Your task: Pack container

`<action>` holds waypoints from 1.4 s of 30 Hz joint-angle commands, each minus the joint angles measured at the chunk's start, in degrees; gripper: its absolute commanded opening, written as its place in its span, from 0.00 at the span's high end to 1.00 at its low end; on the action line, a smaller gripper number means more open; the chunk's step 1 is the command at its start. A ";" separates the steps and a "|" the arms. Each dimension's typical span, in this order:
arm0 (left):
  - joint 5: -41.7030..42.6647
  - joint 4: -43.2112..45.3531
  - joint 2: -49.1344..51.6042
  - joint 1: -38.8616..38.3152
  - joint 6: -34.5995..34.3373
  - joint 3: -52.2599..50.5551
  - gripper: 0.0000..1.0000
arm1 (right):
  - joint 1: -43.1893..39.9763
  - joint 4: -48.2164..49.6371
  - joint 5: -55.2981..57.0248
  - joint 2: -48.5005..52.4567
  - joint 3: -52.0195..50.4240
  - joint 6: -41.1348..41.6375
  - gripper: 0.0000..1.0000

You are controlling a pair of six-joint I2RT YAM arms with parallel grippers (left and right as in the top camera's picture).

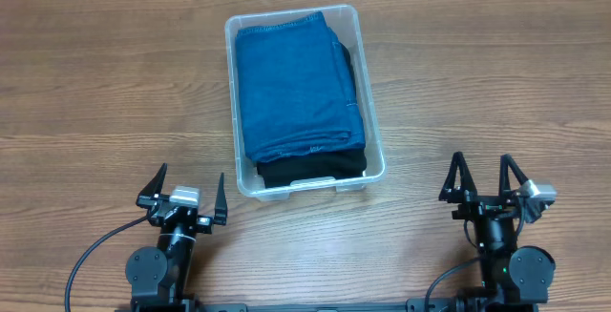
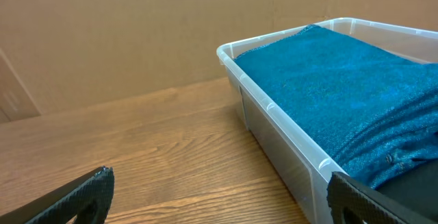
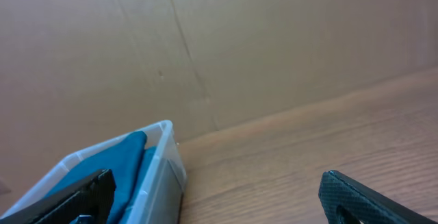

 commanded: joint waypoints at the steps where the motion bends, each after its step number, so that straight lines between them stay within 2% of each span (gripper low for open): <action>1: -0.15 -0.13 -0.50 0.42 1.07 -0.20 0.00 | 0.33 2.51 0.33 -0.46 -3.19 -0.20 0.00; 7: -0.15 -0.13 -0.50 0.42 1.07 -0.20 0.00 | 0.33 5.16 0.31 -0.46 -6.27 -0.20 0.00; 15: -0.15 -0.13 -0.50 0.42 1.07 -0.20 0.00 | 0.37 0.39 0.33 -0.46 -6.36 -0.24 0.00; 42: -0.17 -0.13 -0.50 0.42 1.07 -0.20 0.00 | 0.35 0.50 0.33 -0.46 -6.36 -0.20 0.00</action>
